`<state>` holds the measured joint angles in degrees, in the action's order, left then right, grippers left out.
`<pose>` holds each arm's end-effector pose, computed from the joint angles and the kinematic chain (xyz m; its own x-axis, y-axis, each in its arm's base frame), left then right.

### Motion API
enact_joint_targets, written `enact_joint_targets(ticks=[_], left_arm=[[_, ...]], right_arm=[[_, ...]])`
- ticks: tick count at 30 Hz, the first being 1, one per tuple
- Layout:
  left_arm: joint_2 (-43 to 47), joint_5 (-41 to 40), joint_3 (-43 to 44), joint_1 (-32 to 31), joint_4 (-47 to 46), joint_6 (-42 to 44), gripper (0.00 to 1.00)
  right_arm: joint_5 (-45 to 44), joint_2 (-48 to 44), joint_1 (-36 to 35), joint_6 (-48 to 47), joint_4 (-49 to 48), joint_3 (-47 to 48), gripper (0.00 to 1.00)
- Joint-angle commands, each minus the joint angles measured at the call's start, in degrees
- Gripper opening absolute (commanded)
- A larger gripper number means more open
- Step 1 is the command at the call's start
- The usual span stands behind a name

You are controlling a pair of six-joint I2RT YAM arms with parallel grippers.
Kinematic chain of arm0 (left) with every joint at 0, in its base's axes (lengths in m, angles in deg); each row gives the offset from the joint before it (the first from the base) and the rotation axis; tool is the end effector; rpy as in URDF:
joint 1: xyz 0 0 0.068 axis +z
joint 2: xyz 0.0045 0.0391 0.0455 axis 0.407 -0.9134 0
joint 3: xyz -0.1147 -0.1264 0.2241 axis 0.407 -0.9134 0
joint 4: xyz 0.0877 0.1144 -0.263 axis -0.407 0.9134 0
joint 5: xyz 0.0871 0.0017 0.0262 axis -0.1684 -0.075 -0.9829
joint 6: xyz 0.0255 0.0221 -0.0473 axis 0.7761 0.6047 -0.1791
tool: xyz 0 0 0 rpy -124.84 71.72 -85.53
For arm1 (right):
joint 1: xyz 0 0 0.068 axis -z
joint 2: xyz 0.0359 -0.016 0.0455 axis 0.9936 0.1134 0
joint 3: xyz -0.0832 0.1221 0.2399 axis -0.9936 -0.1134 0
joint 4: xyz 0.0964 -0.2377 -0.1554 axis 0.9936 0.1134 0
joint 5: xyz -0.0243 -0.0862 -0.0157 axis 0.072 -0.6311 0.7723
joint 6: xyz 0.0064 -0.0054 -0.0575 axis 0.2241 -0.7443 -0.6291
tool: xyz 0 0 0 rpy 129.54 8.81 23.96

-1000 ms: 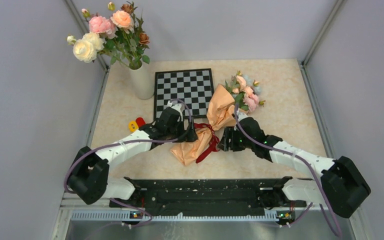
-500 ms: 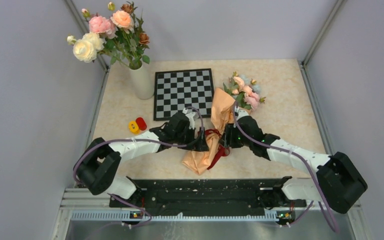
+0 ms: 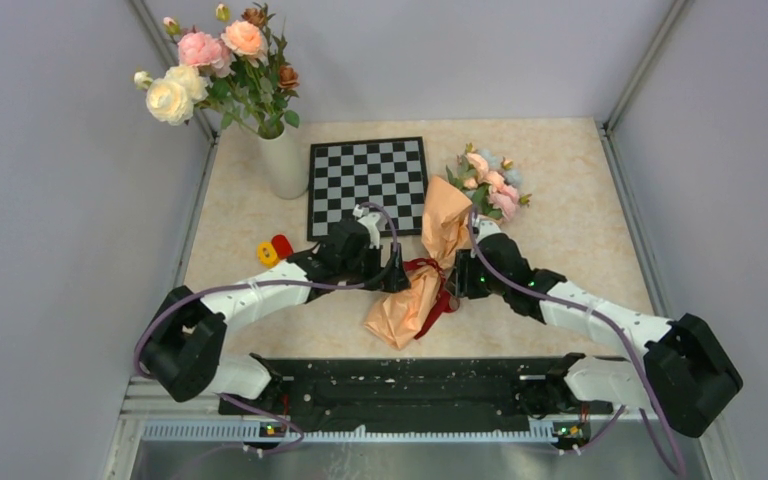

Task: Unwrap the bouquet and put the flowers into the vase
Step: Untie the ribbon from the wrapping paper.

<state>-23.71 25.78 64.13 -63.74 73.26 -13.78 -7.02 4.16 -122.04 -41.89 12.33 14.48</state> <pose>0.2385 -0.2095 0.1845 -0.8387 0.0329 -0.5436 0.3562 0.7881 -0.5020 0.2065 0.1654 0.1771 -0.7659 0.0340 -0.6421 -0.2856 0.8768 0.3870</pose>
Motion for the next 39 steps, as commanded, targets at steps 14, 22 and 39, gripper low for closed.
enact_joint_targets(ticks=[14,22,39], left_arm=[[-0.42,0.73,3.41,0.25,-2.61,-3.03,0.99],[0.99,-0.49,3.83,0.25,-1.57,-3.25,0.99],[0.13,-2.29,6.03,1.58,-2.70,-1.42,0.99]], right_arm=[[2.65,8.13,-0.74,-2.13,-10.32,-0.54,0.30],[0.77,7.58,-0.75,-4.70,-3.63,2.85,0.06],[-7.84,5.60,-0.74,-8.46,14.26,18.41,0.26]])
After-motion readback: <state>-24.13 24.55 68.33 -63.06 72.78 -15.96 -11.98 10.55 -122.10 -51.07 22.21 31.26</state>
